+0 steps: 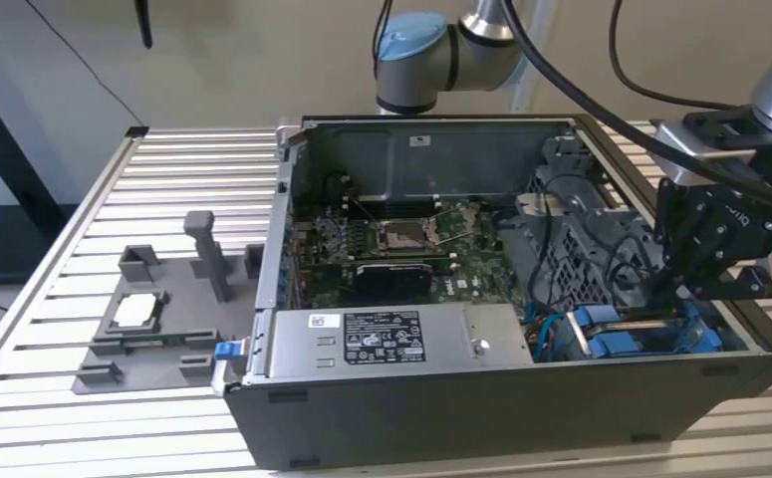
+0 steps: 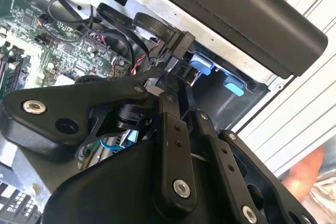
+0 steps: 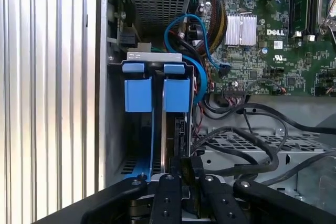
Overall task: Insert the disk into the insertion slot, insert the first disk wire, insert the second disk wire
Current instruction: 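Insert the first disk wire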
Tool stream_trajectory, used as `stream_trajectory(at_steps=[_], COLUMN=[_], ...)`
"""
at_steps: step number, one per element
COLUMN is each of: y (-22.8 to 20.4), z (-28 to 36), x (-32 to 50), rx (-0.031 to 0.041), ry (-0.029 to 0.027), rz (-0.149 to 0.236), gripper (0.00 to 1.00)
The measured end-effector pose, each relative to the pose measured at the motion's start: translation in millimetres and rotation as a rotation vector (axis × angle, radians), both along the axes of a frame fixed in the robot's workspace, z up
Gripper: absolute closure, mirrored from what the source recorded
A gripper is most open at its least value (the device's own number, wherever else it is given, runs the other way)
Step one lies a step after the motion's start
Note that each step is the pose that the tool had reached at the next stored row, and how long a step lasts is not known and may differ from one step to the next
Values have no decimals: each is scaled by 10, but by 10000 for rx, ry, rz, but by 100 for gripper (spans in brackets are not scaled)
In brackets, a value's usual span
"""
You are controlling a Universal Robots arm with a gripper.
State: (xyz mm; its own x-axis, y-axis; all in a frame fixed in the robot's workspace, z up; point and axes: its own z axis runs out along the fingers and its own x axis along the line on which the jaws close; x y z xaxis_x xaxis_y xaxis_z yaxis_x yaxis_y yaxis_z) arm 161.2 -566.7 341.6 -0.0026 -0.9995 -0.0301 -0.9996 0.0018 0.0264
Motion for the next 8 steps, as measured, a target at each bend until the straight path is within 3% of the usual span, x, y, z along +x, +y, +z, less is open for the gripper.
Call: stream_trajectory(at_steps=[8], y=[0], z=[-27], x=[4], rx=[1], ry=[0], rz=[-103], gripper=[81])
